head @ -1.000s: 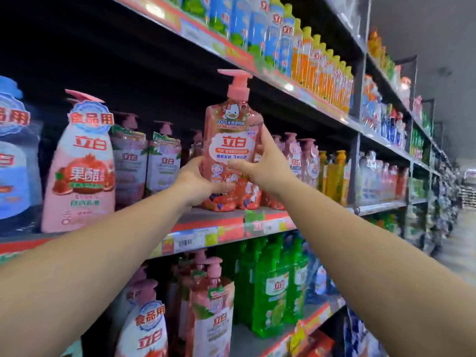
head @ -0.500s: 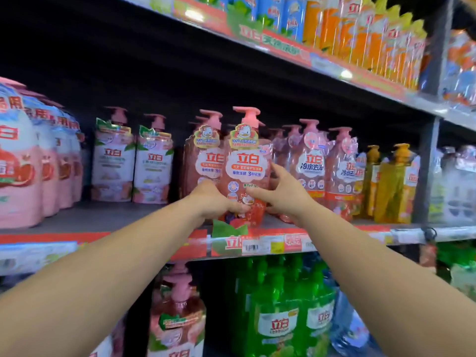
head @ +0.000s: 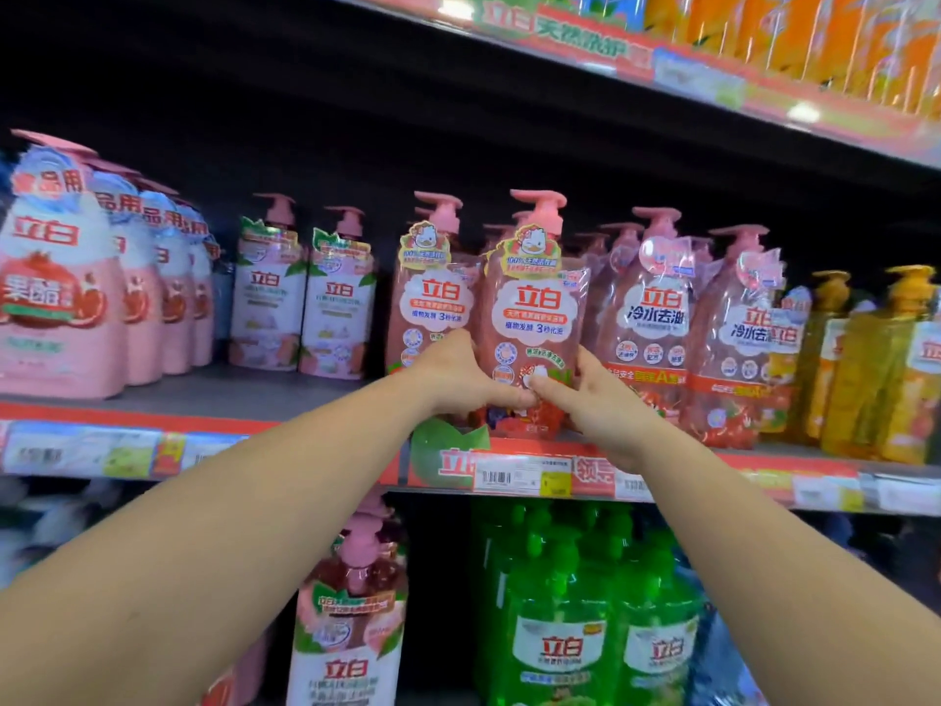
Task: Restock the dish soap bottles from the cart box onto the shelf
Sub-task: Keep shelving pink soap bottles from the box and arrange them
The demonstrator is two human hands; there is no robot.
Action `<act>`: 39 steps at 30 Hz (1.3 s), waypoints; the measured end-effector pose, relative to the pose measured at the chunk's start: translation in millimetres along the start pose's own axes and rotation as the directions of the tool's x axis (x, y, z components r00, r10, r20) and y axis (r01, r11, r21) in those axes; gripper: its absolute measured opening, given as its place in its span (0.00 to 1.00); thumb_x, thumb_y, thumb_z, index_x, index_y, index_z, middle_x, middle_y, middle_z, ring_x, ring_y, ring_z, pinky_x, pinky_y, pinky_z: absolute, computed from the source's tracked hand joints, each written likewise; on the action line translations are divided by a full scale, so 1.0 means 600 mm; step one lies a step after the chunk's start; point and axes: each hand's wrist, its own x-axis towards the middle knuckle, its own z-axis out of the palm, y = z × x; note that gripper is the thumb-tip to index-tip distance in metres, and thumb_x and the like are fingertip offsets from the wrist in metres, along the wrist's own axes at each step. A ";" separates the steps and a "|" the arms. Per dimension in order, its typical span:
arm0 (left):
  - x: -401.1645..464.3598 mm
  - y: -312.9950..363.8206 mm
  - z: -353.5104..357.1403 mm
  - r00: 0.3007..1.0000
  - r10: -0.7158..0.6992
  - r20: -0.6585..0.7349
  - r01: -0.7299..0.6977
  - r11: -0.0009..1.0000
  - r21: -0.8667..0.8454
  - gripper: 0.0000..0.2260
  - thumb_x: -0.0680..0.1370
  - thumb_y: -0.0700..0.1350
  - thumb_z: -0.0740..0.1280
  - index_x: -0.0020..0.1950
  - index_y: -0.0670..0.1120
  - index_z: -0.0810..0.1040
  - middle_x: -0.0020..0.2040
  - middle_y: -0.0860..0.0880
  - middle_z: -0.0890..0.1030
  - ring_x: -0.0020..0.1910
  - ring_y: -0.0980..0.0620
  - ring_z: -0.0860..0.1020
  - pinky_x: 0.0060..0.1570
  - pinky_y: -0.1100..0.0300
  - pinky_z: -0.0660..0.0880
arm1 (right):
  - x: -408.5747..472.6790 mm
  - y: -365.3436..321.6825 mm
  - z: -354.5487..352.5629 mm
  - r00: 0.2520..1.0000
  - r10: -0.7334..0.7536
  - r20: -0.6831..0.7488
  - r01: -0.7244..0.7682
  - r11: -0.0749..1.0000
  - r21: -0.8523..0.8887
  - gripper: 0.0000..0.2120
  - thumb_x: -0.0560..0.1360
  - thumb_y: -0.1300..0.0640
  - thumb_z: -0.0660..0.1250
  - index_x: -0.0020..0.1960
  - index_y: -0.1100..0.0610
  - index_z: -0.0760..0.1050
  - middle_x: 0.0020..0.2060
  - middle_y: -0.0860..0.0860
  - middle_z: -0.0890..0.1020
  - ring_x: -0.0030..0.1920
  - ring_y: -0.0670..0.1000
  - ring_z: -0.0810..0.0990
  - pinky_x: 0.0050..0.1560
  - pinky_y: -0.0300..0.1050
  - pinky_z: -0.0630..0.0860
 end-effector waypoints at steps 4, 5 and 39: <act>-0.013 0.000 0.001 1.000 0.020 -0.018 -0.019 1.000 0.011 0.38 0.56 0.64 0.80 0.57 0.47 0.73 0.51 0.53 0.81 0.47 0.55 0.80 0.41 0.57 0.79 | 0.009 0.011 -0.002 0.999 -0.031 -0.027 0.030 0.999 -0.042 0.27 0.75 0.49 0.70 0.71 0.45 0.65 0.59 0.45 0.81 0.58 0.51 0.81 0.60 0.57 0.77; -0.017 0.000 0.002 0.999 0.021 -0.032 -0.021 1.000 0.019 0.36 0.59 0.62 0.81 0.58 0.46 0.71 0.51 0.53 0.80 0.46 0.56 0.79 0.37 0.61 0.76 | 0.008 0.011 0.000 0.999 -0.036 -0.034 0.034 0.998 -0.054 0.28 0.74 0.47 0.71 0.71 0.44 0.65 0.60 0.45 0.81 0.58 0.51 0.81 0.60 0.57 0.77; -1.135 -0.546 -0.765 0.429 -0.500 -0.752 0.901 0.176 0.397 0.35 0.72 0.69 0.63 0.70 0.47 0.71 0.67 0.44 0.73 0.67 0.41 0.70 0.65 0.50 0.69 | -0.514 -0.386 1.330 0.596 -0.370 0.713 0.643 0.751 -0.148 0.30 0.78 0.48 0.63 0.75 0.58 0.60 0.73 0.56 0.67 0.74 0.57 0.62 0.73 0.50 0.59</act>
